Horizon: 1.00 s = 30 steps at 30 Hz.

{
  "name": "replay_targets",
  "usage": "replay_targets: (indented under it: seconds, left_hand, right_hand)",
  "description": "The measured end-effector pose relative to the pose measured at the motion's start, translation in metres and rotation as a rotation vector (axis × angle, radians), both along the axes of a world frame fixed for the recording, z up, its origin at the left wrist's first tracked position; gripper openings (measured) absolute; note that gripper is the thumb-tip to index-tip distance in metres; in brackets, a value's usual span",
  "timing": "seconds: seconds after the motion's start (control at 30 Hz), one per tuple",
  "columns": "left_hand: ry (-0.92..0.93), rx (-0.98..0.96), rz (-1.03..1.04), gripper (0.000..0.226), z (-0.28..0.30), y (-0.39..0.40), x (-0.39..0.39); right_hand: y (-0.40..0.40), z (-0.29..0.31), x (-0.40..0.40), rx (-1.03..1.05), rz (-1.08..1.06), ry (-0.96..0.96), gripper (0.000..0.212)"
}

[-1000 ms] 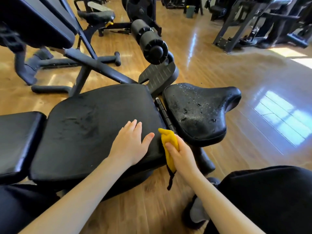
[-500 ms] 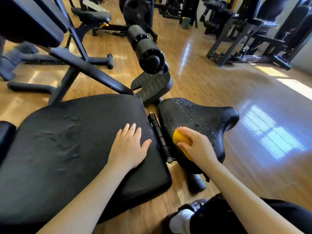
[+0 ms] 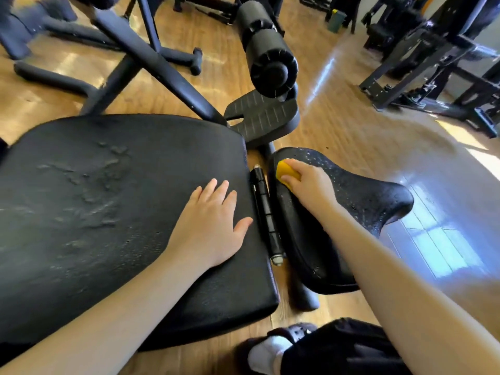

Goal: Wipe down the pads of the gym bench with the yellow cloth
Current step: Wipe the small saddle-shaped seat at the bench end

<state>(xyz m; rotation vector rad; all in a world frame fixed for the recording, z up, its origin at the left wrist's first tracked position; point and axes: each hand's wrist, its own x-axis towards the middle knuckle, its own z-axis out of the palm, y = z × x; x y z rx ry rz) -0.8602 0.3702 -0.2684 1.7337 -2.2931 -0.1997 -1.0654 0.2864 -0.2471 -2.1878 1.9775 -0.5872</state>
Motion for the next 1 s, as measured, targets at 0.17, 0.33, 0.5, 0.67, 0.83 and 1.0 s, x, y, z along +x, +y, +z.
replay_targets:
  seconds: [0.17, 0.33, 0.5, 0.67, 0.83, 1.0]
  left_hand:
    - [0.011, 0.004, -0.006, 0.066, 0.001, 0.000, 0.001]
    - [0.002, 0.006, -0.007, 0.066, 0.002, 0.001, 0.000]
    - [0.014, 0.019, -0.022, 0.065, 0.004, 0.001, 0.001]
    - [-0.003, 0.054, -0.031, 0.064, 0.006, 0.002, 0.003]
    - [-0.010, 0.058, -0.037, 0.061, 0.007, 0.003, 0.003]
    - [0.004, 0.047, -0.042, 0.060, 0.008, 0.004, 0.003]
  right_hand:
    - [-0.059, 0.003, 0.001, 0.087, -0.075, 0.011, 0.032]
    - [-0.036, 0.002, 0.004, 0.055, -0.001, 0.061, 0.031]
    - [0.027, 0.001, 0.007, 0.057, 0.104, 0.022, 0.024]
    - [0.100, -0.009, 0.005, 0.016, 0.113, 0.015, 0.033]
    - [0.154, -0.025, -0.005, -0.056, 0.016, -0.086, 0.038]
    - [0.176, -0.035, -0.006, -0.201, -0.047, -0.042, 0.042]
